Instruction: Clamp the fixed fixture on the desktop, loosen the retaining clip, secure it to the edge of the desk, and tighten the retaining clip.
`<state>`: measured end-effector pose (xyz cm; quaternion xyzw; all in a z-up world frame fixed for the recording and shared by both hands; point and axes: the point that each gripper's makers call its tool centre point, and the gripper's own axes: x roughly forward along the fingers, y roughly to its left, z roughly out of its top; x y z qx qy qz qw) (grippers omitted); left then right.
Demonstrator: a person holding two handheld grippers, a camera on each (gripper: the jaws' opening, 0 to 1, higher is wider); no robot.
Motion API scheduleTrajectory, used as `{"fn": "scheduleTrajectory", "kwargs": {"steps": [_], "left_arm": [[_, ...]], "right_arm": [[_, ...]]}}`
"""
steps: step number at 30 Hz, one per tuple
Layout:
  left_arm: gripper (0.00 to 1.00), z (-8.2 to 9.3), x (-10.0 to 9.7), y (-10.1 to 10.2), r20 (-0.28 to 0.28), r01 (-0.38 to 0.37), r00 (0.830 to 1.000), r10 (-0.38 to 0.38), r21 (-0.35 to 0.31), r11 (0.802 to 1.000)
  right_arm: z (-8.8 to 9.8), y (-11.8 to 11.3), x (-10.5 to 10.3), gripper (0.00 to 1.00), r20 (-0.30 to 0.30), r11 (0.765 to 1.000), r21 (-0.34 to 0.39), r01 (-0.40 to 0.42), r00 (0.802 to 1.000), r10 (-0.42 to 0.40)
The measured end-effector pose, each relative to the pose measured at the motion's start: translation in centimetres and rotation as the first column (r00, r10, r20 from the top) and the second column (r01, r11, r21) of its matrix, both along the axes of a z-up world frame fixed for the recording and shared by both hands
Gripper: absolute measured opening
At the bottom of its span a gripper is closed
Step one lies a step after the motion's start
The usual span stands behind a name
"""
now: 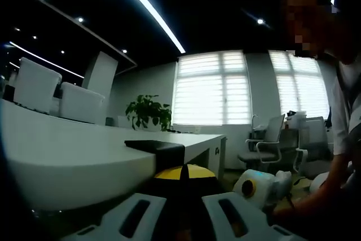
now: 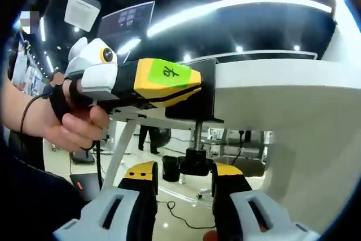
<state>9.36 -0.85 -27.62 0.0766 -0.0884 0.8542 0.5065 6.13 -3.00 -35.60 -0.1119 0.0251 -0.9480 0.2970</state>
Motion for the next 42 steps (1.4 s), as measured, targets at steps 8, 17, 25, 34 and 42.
{"fn": "scheduleTrajectory", "kwargs": {"steps": [8, 17, 25, 34, 42], "left_arm": [[0.01, 0.0, 0.0, 0.0, 0.002, 0.006, 1.0, -0.006, -0.005, 1.0], [0.01, 0.0, 0.0, 0.0, -0.001, 0.0, 1.0, 0.0, 0.005, 1.0], [0.01, 0.0, 0.0, 0.0, -0.003, 0.0, 1.0, 0.0, -0.009, 1.0], [0.01, -0.1, -0.1, 0.0, 0.003, -0.006, 1.0, 0.006, -0.013, 1.0], [0.01, 0.0, -0.1, 0.0, 0.005, -0.013, 1.0, 0.013, -0.004, 1.0]], "right_arm": [[0.4, 0.6, -1.2, 0.24, 0.036, 0.998, -0.043, 0.04, 0.999, -0.039], [0.7, 0.3, -0.8, 0.24, 0.012, 0.993, 0.005, -0.122, 0.992, 0.122], [0.5, 0.1, -1.2, 0.24, 0.021, 0.965, 0.0, -0.262, 0.965, 0.262], [0.1, 0.5, 0.0, 0.4, 0.054, 0.973, -0.046, -0.225, 0.972, 0.228], [1.3, 0.4, 0.5, 0.39, 0.056, 0.995, -0.065, -0.079, 0.995, 0.083]]}}
